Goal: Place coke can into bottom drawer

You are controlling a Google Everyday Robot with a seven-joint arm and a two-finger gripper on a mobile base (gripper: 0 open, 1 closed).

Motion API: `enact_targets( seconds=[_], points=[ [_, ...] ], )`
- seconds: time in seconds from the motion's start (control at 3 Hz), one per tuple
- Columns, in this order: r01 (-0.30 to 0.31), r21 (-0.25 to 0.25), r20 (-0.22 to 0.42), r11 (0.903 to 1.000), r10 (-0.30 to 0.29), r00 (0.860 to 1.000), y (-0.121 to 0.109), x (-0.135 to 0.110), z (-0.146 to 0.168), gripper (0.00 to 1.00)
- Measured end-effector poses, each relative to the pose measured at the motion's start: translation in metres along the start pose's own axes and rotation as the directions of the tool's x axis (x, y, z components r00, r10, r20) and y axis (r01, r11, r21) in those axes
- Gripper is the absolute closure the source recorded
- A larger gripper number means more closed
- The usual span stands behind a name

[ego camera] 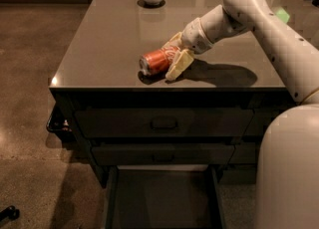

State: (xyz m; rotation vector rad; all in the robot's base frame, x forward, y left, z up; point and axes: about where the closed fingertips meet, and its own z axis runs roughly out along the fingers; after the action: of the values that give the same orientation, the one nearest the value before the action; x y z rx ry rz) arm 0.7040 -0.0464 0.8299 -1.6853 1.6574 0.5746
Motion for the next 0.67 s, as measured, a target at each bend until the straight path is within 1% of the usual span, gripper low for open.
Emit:
enact_targets(
  seconds=[0.33,0.67],
  points=[
    [0.0,0.0,0.0,1.0,0.0,1.0,0.0,-0.0001,-0.0001,1.0],
    [0.0,0.0,0.0,1.0,0.0,1.0,-0.0012,-0.0053,-0.0046,1.0]
  ],
)
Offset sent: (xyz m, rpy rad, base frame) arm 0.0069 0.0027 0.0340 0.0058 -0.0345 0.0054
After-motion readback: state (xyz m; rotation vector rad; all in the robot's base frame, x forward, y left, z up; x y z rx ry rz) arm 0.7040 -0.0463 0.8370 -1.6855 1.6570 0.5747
